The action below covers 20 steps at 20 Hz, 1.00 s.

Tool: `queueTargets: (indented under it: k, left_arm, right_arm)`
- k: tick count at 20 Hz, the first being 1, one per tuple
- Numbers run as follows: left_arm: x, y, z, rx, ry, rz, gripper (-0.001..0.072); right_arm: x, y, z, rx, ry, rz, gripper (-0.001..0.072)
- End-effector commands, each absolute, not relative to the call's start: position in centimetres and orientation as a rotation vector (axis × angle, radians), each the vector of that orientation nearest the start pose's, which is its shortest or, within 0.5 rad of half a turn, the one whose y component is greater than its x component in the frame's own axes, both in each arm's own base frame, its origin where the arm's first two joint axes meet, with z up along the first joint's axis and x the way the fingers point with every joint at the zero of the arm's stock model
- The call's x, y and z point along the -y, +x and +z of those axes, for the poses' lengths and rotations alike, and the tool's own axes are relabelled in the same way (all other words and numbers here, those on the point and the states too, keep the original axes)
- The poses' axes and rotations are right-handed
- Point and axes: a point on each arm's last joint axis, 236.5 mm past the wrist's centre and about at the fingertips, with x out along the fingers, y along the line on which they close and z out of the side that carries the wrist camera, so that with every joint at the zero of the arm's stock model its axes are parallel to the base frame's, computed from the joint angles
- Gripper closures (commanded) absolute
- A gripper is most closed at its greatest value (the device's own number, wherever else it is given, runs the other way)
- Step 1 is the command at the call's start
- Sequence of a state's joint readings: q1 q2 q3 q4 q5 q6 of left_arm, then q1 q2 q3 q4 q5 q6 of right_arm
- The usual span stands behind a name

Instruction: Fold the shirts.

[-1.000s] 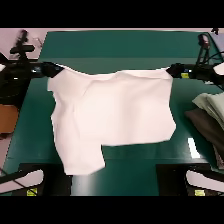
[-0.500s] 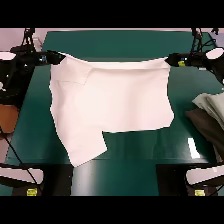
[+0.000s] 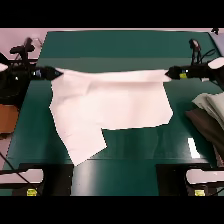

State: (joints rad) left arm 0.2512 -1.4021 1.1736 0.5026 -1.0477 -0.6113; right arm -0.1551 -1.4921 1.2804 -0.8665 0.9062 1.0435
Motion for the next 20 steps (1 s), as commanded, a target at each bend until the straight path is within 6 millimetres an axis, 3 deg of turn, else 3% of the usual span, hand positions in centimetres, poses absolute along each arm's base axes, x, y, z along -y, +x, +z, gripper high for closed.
queueTargets:
  k: [1, 4, 7, 12, 20]
  left_arm:
    - [6.3, 42.0, 1.5, -0.857, -0.329, -0.586, 0.0689]
    - [6.2, 39.9, -2.7, -0.927, -0.365, -0.539, 0.0686]
    - [5.5, 39.4, -4.3, -0.949, -0.335, -0.506, 0.0685]
    - [5.2, 39.3, -4.6, -0.957, -0.316, -0.501, 0.0685]
    - [5.6, 38.9, -4.3, -0.967, -0.324, -0.521, 0.0681]
  right_arm:
    - [-4.2, 46.2, -1.2, -0.992, 0.311, 0.342, 0.0698]
    - [-3.9, 44.7, -5.0, -1.048, 0.329, 0.307, 0.0697]
    - [-4.0, 44.4, -6.8, -1.089, 0.339, 0.310, 0.0697]
    - [-4.3, 44.8, -7.8, -1.125, 0.350, 0.331, 0.0696]
    - [-4.8, 44.1, -7.3, -1.145, 0.352, 0.361, 0.0678]
